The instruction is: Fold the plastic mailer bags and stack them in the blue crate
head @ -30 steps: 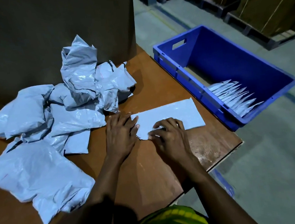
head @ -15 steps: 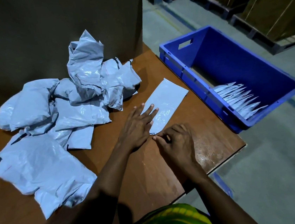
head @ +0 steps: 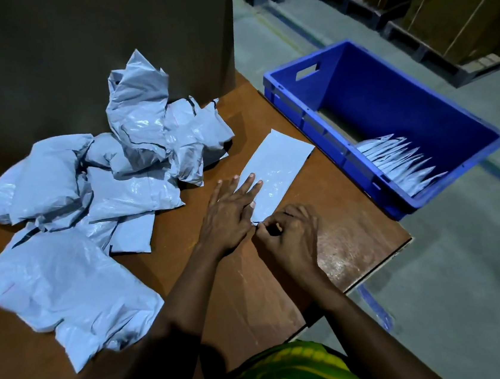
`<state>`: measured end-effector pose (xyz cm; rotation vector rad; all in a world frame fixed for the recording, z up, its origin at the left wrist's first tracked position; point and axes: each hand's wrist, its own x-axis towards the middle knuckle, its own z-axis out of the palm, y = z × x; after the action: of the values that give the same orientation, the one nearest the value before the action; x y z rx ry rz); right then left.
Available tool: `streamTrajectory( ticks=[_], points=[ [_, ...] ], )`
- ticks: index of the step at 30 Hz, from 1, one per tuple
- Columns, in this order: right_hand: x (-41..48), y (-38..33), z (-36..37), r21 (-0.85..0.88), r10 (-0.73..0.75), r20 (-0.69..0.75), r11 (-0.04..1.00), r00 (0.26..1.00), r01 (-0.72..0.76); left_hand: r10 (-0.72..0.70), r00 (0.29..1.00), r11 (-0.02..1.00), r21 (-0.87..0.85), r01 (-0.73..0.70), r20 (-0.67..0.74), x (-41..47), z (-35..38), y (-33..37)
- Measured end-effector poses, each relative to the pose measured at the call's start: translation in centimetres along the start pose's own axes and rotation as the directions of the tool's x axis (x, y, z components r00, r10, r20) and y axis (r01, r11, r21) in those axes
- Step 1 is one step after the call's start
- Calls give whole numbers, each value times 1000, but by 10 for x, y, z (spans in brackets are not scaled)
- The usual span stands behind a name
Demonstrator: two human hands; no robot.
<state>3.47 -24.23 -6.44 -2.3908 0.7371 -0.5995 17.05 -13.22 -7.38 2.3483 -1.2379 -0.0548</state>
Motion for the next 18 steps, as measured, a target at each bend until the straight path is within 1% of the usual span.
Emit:
streamTrajectory(
  ticks=[3, 6, 8, 11, 12, 15, 18],
  points=[
    [-7, 3, -3, 73, -30, 21, 997, 999, 29, -4, 1000, 1000, -1, 4, 0, 0, -2, 0],
    [-14, 4, -11, 121, -152, 129, 983, 980, 137, -3, 1000, 1000, 3, 3, 8, -1, -3, -1],
    [-13, 3, -15, 152, -175, 171, 977, 970, 149, 3, 1000, 1000, 6, -3, 18, -2, -3, -3],
    [-4, 5, -14, 225, -86, 84, 972, 993, 65, -3, 1000, 1000, 28, 2, 26, -6, -1, 0],
    [-1, 6, -14, 224, -76, 53, 973, 996, 63, -12, 1000, 999, 35, 12, 22, -9, -1, 2],
    [6, 7, -17, 158, -162, -55, 973, 985, 169, -67, 998, 997, 31, 67, -15, -27, 3, 17],
    [12, 6, -17, 131, -237, -126, 958, 963, 253, -127, 987, 990, -67, 121, -94, -46, 7, 37]
  ],
)
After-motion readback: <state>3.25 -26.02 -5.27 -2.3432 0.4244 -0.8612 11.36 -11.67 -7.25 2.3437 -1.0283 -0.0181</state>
